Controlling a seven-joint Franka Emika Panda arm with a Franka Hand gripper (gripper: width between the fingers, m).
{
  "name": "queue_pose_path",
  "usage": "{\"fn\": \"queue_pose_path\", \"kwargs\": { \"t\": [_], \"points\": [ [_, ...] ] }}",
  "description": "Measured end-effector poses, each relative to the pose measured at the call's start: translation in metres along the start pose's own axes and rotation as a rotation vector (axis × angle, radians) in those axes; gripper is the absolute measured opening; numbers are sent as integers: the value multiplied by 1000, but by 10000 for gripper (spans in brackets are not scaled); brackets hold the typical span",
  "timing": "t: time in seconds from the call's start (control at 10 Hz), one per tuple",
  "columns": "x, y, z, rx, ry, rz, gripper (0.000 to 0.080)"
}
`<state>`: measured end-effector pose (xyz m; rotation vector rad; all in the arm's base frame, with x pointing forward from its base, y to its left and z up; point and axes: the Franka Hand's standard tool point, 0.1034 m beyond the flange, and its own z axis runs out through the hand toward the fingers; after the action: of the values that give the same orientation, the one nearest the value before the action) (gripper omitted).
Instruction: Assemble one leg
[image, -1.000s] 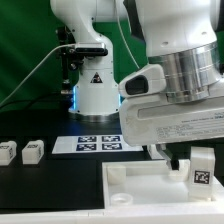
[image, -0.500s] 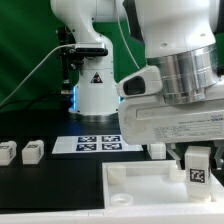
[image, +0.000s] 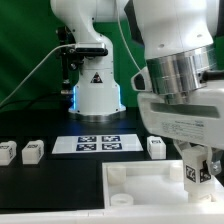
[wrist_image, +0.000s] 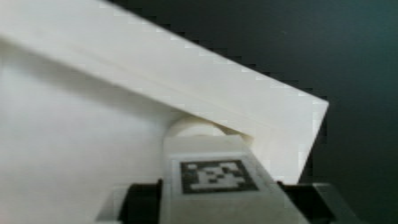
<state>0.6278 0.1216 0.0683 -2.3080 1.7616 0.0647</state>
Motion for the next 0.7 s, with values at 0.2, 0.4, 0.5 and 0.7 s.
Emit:
{"fn": "queue_pose_path", "kwargs": {
  "t": [0.2, 0.4, 0.5, 0.7],
  "points": [
    [-11, 0, 5, 57, -15, 358, 298],
    [-10, 0, 5, 58, -15, 326, 298],
    [-11, 1, 5, 50, -17, 254, 362],
    [-14, 4, 5, 4, -28, -22, 616]
  ]
}}
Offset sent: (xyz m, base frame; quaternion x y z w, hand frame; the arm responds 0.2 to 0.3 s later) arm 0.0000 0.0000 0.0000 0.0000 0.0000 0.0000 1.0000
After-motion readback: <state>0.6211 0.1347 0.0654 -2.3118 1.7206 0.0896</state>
